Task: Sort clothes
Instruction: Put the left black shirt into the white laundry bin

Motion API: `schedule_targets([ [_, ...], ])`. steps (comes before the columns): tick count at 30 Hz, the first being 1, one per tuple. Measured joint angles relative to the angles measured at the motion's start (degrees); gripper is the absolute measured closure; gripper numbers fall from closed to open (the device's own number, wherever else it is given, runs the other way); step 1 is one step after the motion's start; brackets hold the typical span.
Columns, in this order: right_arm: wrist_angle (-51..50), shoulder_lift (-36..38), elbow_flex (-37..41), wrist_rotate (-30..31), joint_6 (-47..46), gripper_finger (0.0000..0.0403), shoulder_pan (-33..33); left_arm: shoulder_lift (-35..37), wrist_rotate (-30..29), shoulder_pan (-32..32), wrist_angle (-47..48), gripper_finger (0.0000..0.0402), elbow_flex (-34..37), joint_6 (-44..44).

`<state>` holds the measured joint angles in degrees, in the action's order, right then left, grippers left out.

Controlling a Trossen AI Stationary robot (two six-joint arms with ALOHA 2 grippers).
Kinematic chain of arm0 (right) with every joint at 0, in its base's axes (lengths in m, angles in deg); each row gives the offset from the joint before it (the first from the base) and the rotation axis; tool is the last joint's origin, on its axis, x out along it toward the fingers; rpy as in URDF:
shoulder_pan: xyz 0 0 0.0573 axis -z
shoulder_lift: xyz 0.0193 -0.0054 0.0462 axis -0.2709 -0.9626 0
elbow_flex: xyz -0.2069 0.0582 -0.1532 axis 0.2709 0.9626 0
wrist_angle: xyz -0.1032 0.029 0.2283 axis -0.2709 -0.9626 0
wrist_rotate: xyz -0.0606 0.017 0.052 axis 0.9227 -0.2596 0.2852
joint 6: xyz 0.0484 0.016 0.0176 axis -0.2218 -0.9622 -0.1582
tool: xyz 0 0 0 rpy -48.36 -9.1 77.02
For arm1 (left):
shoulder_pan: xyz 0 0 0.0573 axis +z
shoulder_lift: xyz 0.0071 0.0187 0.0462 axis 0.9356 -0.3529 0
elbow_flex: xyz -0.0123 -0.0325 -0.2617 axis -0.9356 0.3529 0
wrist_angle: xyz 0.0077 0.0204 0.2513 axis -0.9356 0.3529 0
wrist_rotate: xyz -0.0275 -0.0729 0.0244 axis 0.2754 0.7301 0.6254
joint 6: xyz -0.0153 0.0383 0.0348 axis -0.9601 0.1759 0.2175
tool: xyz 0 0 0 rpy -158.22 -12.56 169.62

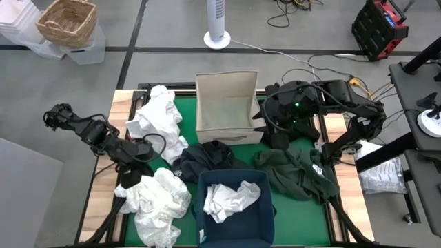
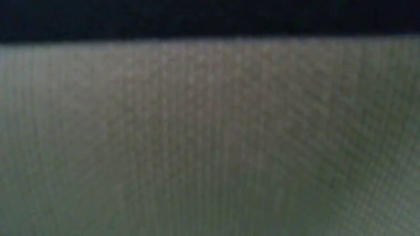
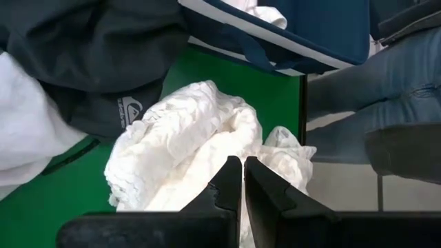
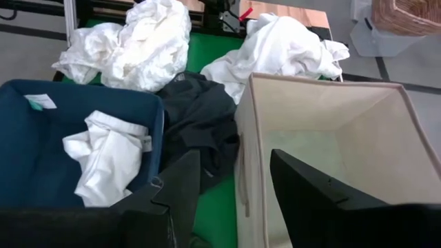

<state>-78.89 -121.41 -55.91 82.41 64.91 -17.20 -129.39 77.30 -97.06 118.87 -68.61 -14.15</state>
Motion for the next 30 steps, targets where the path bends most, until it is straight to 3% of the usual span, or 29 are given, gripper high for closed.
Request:
schedule_targets([
  [4,0.02,0.00,0.00,0.05,0.46,0.0232,0.06,-0.43,-1.89,0.00,-0.04,0.0402,0.00,0.74],
  [8,0.02,0.00,0.00,0.09,0.91,0.0237,0.04,-2.59,-7.66,0.00,-2.24,0.0402,0.00,6.25],
  [15,0.04,0.00,0.00,1.16,1.19,0.0232,0.05,-10.32,-23.17,0.46,-6.88,0.0402,0.00,17.31],
  [23,0.04,0.00,0.00,1.24,2.17,0.0230,0.04,-16.39,-27.61,4.18,-7.49,0.0402,0.31,21.12],
  [30,-0.21,0.83,0.07,2.72,2.14,0.0226,0.06,-20.28,-26.12,9.55,-16.90,0.0402,0.52,29.55],
])
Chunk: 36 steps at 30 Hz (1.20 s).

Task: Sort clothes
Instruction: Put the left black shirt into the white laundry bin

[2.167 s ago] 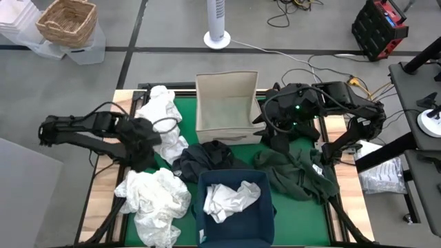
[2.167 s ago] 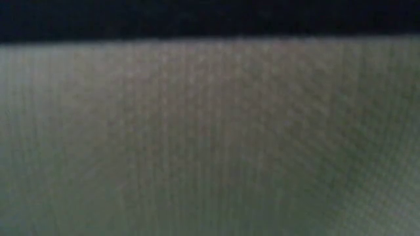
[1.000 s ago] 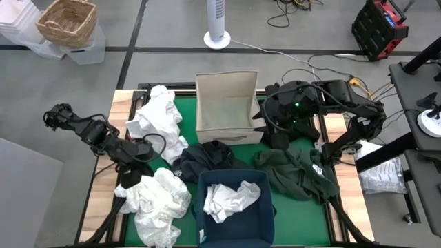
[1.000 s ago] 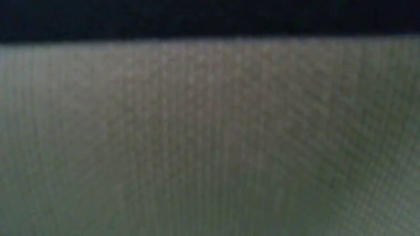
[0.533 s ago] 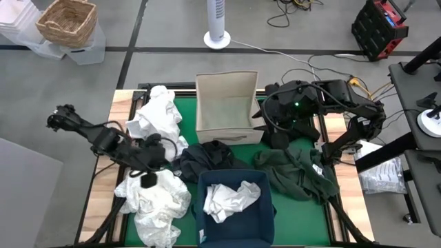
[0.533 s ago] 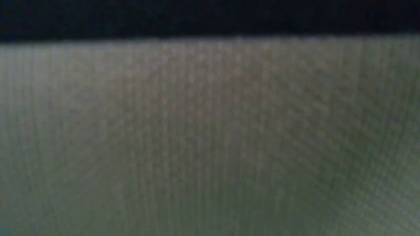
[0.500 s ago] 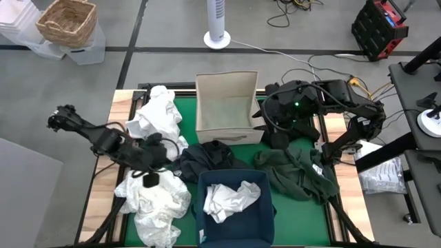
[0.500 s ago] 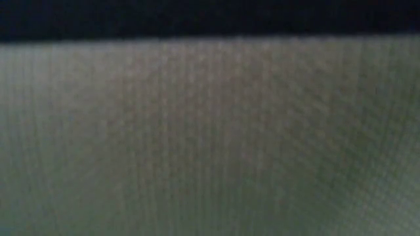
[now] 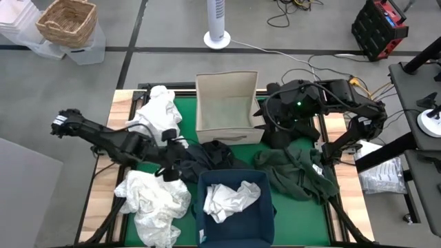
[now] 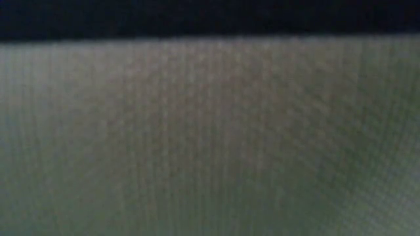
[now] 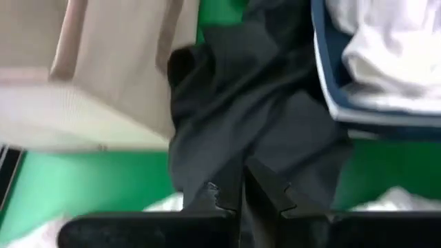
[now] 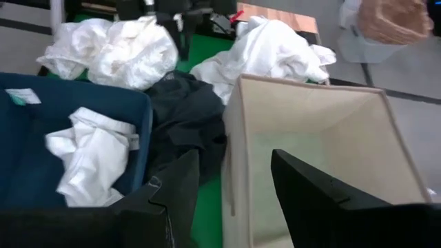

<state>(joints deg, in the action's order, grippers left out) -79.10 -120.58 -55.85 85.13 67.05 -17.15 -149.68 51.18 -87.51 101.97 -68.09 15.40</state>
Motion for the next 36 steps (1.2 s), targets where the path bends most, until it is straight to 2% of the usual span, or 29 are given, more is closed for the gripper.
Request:
schedule_targets([
  [4,-2.33,1.22,0.00,4.24,-0.88,0.0223,0.05,-0.77,6.30,4.39,-6.34,0.0402,0.70,6.14],
  [9,-2.93,3.28,0.00,4.63,-2.67,0.0223,0.37,-0.11,15.25,9.52,-12.87,0.0402,4.69,10.44],
  [14,-2.84,4.58,0.00,4.63,-4.31,0.0228,0.36,1.66,16.13,11.06,-14.87,0.0402,9.77,10.62],
  [17,-2.46,4.92,-0.01,4.63,-4.69,0.0231,0.37,2.05,15.98,11.21,-19.88,0.0402,12.69,9.42],
  [22,-2.39,4.78,-0.02,4.69,-5.12,0.0228,0.37,1.86,15.78,11.26,-23.45,0.0396,14.85,9.25],
  [28,-2.27,4.31,-0.02,4.88,-5.75,0.0223,0.37,1.76,15.63,11.26,-23.81,0.0341,16.24,7.68],
  [36,-2.26,4.31,0.00,6.00,-6.50,0.0230,0.37,1.75,15.04,11.32,-23.39,0.0217,17.57,7.73],
])
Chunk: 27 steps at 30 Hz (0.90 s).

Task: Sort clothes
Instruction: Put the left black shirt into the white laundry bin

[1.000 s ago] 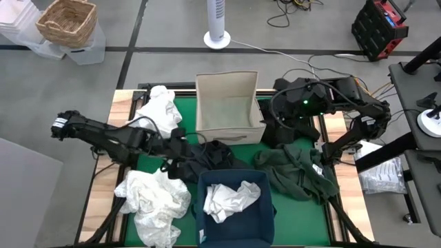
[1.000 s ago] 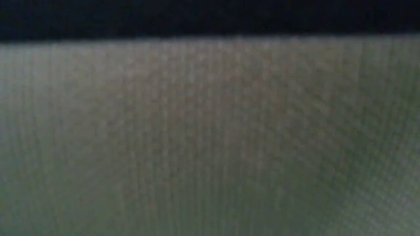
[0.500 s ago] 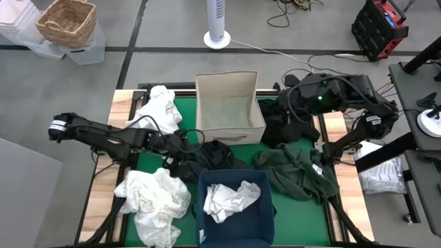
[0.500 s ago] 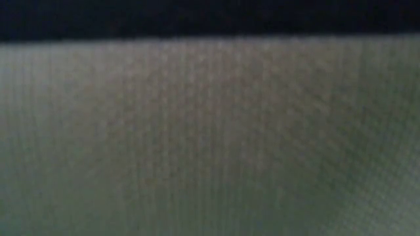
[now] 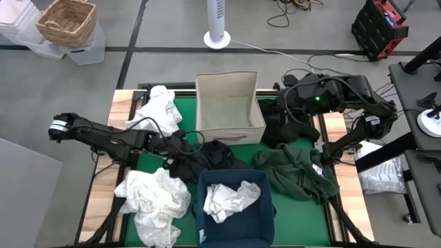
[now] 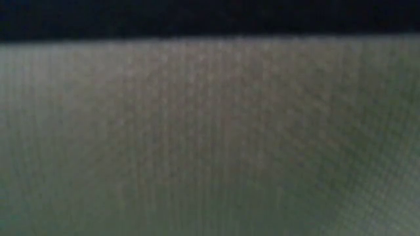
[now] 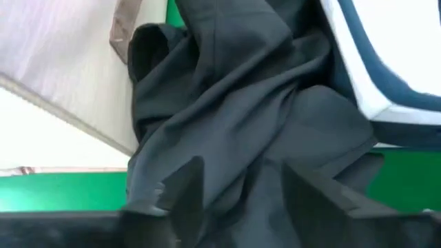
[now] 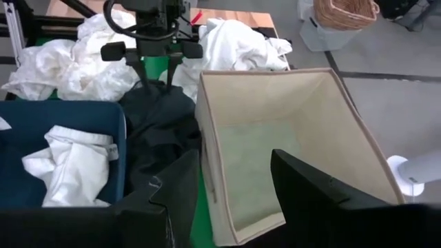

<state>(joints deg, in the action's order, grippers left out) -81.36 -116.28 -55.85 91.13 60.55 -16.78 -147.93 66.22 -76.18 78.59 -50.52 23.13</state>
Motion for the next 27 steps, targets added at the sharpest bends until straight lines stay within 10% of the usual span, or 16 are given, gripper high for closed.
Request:
schedule_targets([
  [10,0.11,-0.32,0.04,1.15,-2.15,0.0227,-0.01,-0.04,0.64,0.12,-4.34,0.0155,6.13,-0.36],
  [27,0.20,-0.45,0.15,3.06,-4.88,0.0227,-0.01,-8.88,0.64,0.48,-17.74,0.0219,12.72,-1.72],
])
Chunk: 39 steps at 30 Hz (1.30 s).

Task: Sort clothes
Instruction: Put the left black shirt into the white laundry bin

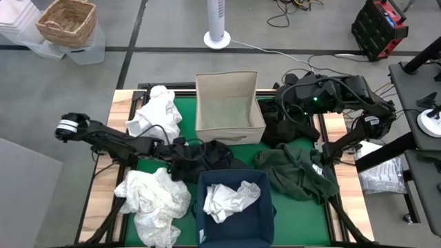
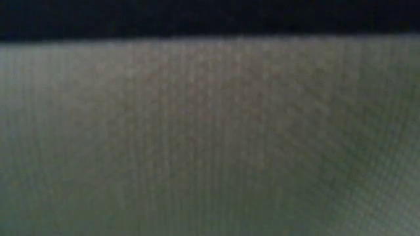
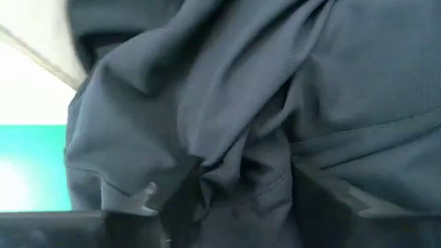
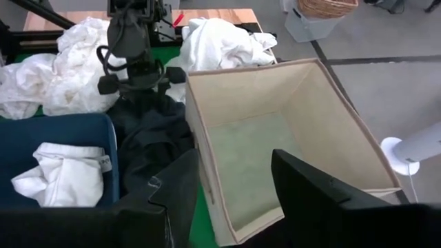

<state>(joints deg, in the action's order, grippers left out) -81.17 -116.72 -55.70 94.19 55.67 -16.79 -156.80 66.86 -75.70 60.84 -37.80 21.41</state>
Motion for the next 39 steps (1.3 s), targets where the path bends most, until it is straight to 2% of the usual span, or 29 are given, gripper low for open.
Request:
schedule_targets([
  [3,0.02,-0.06,0.00,0.00,-0.23,0.0232,-0.01,-2.15,0.50,0.02,-0.86,0.0280,-0.56,0.44],
  [6,0.02,-0.21,0.00,0.00,-0.33,0.0237,-0.01,-3.61,2.75,0.10,-0.91,0.0360,-1.34,0.06],
  [8,0.02,-0.31,0.01,0.00,-0.32,0.0240,-0.01,-4.09,5.85,0.13,-1.13,0.0386,-1.93,-2.01],
  [15,0.04,-0.65,0.02,-0.02,0.88,0.0247,-0.01,-0.03,7.87,-0.28,2.85,0.0396,-4.63,-3.90],
  [26,0.54,-0.65,0.02,-0.02,1.42,0.0250,0.00,12.17,3.10,-0.28,13.95,0.0400,-10.36,-3.60],
  [39,6.07,-1.99,0.32,-0.07,3.80,0.0252,0.01,17.33,-2.91,-0.28,30.03,0.0401,-27.30,3.41],
])
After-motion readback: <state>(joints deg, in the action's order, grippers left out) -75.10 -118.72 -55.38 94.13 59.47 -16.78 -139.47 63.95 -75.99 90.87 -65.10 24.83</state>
